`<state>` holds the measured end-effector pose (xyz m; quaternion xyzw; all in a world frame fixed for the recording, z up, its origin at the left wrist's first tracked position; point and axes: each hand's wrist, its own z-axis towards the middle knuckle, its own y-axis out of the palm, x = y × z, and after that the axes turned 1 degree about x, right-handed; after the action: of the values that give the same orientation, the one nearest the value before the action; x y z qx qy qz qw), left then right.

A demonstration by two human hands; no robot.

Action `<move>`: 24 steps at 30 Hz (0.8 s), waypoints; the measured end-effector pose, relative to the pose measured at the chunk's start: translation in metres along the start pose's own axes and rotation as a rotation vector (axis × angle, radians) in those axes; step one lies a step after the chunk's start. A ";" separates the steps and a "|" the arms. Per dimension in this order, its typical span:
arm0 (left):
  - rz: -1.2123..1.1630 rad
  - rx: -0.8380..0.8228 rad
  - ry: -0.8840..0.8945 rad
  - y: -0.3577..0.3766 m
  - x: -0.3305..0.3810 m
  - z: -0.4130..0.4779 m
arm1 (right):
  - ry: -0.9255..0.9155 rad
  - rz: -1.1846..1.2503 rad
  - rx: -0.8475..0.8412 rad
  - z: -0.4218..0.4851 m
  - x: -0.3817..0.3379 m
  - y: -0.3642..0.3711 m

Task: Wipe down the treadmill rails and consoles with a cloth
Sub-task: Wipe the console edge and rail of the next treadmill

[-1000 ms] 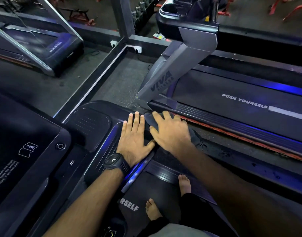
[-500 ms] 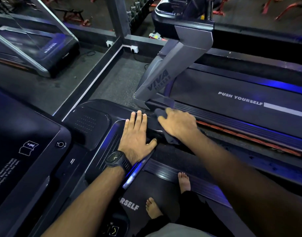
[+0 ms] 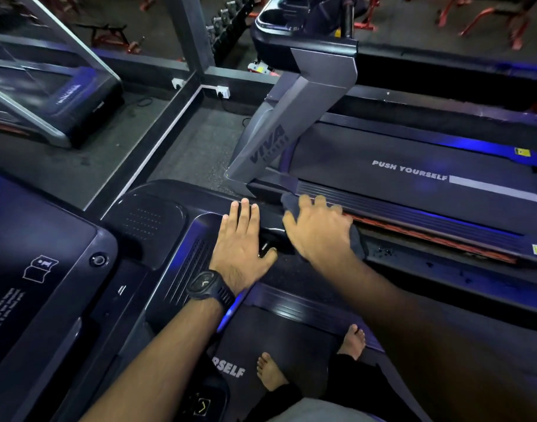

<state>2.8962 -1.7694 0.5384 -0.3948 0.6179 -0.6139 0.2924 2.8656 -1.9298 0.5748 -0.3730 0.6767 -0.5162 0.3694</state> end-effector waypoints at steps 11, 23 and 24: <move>0.031 -0.028 -0.004 -0.007 0.015 -0.002 | 0.000 0.103 -0.200 0.025 0.020 -0.016; 0.045 -0.041 0.008 -0.008 0.026 -0.004 | -0.013 0.055 -0.110 0.007 0.028 -0.011; 0.045 -0.040 0.008 -0.007 0.027 -0.004 | -0.045 -0.016 -0.015 -0.006 0.027 -0.006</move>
<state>2.8796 -1.7893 0.5494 -0.3839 0.6400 -0.5962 0.2958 2.8491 -1.9521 0.5792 -0.3926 0.6691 -0.5057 0.3774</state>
